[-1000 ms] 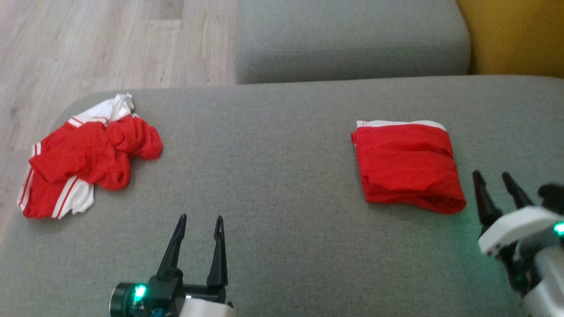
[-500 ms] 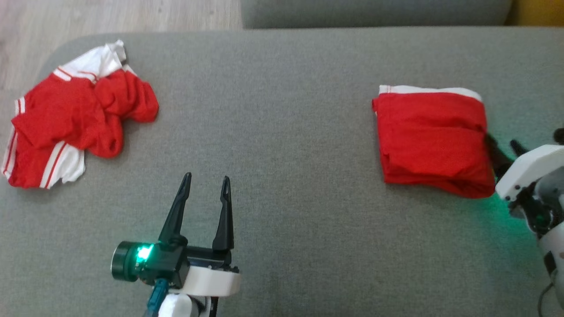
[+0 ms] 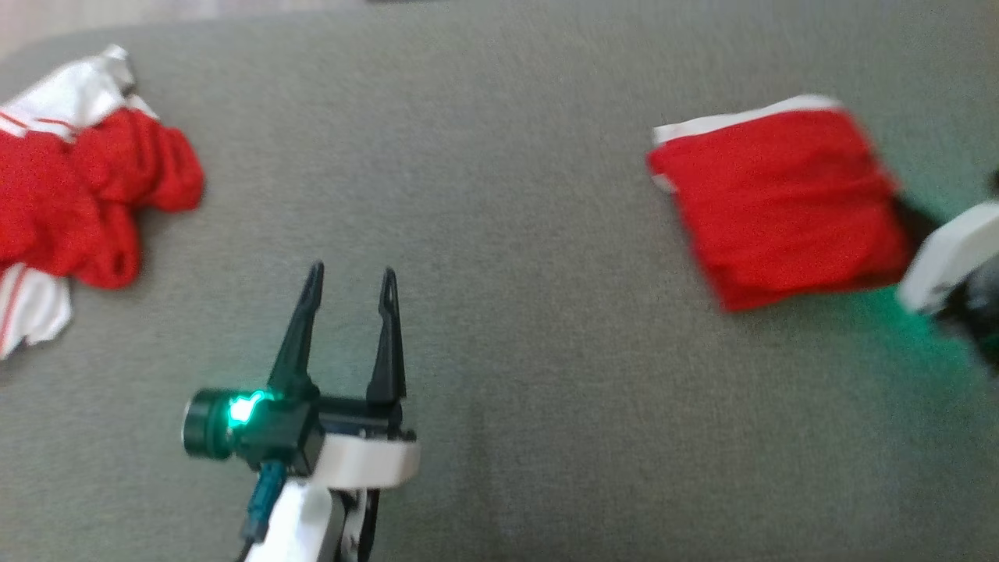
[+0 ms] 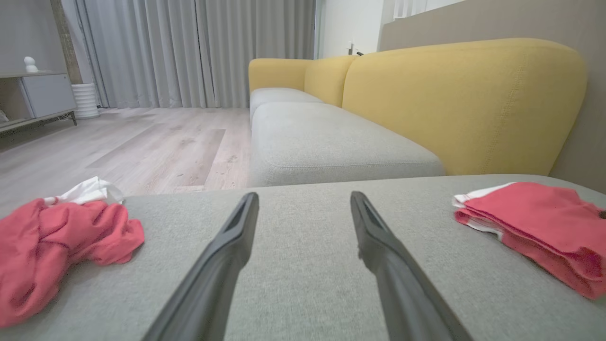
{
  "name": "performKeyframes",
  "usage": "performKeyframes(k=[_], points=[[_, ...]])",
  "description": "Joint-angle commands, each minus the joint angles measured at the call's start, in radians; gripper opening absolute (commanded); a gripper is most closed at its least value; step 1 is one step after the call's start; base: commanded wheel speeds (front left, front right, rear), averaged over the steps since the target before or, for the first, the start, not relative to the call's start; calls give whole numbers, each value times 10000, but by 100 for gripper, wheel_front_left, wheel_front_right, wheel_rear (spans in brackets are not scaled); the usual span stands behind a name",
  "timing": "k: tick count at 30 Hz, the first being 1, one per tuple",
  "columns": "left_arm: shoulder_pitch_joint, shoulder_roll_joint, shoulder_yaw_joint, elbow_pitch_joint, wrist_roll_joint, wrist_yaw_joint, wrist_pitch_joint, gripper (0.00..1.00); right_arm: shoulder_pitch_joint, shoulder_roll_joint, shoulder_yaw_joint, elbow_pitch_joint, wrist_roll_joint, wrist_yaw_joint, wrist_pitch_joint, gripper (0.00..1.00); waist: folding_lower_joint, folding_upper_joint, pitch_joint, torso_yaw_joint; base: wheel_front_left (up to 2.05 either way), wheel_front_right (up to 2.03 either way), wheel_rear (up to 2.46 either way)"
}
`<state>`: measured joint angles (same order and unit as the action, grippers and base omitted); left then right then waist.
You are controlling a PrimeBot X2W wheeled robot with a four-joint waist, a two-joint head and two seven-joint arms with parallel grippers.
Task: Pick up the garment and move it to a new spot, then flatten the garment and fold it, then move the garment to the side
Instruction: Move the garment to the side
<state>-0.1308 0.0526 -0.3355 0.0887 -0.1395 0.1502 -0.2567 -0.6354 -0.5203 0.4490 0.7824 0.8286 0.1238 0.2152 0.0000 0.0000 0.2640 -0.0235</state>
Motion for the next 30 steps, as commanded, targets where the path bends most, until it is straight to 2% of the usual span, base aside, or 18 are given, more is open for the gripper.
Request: performKeyframes(k=[1,8,11,16,19,20,21,26,30], points=[[-418,-24,344,-380,70,14,-51,100,-275,-569,54,-230,-134,69,-162,0,0,0,554,-374,0,0,0],[-1390,-24,296,-628,417,-196,-51,100,-1095,-2570,-213,348,-867,69,-679,0,0,0,2311,-862,0,0,0],[-1872,-22,222,-692,633,-431,-51,100,-1600,-3292,-417,752,-1497,69,-1138,0,0,0,3060,-1015,0,0,0],[-2642,-20,129,-658,777,-740,-51,100,-2392,-4033,-646,1209,-2635,69,-1586,0,0,0,3992,-1208,0,0,0],[-3029,-21,154,-698,525,-754,-51,100,-2753,-4176,-776,1471,-3328,69,-1566,0,0,0,4259,-1239,0,0,0],[-3130,-21,151,-702,469,-747,-51,100,-2860,-4148,-893,1620,-3492,69,-1533,11,0,0,4285,-1237,0,0,0],[-3200,-22,148,-708,342,-735,-51,100,-2957,-4098,-1011,1777,-3662,69,-1503,100,0,0,4279,-1220,0,0,0],[-3126,-22,90,-558,214,-666,-51,100,-3101,-3372,-1426,2474,-4366,69,-1236,100,0,0,3581,-1018,0,0,0],[-2643,-23,91,-390,140,-544,-51,100,-2942,-2610,-1726,2659,-4877,69,-1709,100,0,0,2529,-852,0,0,0]])
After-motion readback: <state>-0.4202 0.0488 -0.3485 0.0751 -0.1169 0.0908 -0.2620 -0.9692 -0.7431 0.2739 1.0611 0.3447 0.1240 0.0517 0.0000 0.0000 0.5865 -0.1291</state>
